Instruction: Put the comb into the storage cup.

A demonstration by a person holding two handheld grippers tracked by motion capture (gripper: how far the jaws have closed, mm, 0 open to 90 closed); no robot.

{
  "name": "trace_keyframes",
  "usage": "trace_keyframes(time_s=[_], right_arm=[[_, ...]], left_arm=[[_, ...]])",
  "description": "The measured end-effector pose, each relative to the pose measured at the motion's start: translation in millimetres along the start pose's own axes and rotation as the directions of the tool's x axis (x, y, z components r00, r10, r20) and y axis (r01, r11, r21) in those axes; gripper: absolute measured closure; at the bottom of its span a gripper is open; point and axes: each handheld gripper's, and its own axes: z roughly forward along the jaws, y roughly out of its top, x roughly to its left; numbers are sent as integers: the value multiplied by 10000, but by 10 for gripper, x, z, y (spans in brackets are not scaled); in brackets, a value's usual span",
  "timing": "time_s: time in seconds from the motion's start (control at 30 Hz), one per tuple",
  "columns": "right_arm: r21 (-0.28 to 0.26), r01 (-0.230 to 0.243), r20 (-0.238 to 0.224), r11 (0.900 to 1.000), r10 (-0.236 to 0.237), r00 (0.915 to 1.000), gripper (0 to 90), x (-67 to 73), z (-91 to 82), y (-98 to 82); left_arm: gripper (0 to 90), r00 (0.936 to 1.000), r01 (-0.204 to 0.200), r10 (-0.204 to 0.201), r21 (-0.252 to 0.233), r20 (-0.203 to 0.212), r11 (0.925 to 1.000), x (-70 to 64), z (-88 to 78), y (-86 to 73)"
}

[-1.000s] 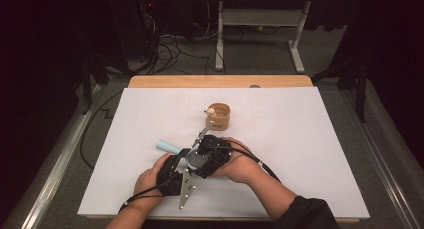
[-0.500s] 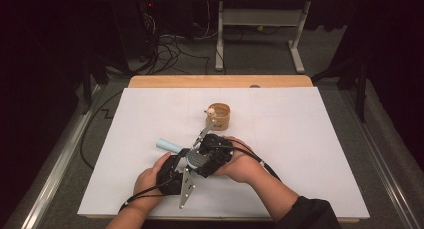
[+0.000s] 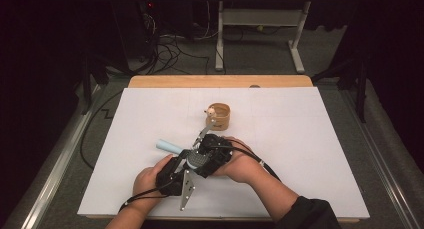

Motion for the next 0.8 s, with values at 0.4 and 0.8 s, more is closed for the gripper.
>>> trace_keyframes(time_s=[0.4, 0.8], right_arm=[[-42, -96, -70, 9999, 96, 9999, 203, -3, -25, 4], [-306, -131, -209, 9994, 125, 9997, 200, -23, -97, 6]], left_arm=[[680, 9983, -537, 541, 167, -206, 9984, -16, -3, 8], [753, 9969, -745, 751, 233, -248, 9969, -31, -2, 13]])
